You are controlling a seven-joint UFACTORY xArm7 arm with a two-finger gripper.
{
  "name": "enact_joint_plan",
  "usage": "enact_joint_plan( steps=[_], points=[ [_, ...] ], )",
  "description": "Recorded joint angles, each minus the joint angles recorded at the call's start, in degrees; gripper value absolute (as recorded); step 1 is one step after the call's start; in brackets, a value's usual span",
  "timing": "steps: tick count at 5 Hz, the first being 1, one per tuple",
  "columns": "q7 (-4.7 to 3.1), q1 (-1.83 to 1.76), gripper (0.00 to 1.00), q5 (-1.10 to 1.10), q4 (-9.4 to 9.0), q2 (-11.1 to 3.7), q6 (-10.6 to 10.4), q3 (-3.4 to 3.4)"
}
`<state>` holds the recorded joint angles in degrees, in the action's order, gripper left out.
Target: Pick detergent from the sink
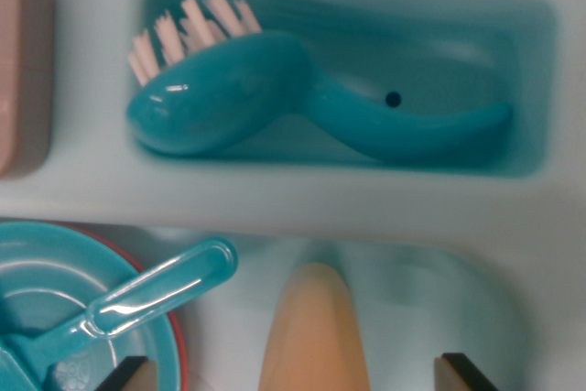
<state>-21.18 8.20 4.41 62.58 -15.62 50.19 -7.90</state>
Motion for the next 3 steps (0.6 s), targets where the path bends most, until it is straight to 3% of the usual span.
enact_joint_plan(
  steps=[1,3],
  points=[
    [0.00,0.00,1.00,0.00,0.00,0.00,0.00,0.00],
    [0.00,0.00,1.00,0.00,0.00,0.00,0.00,0.00]
  ],
)
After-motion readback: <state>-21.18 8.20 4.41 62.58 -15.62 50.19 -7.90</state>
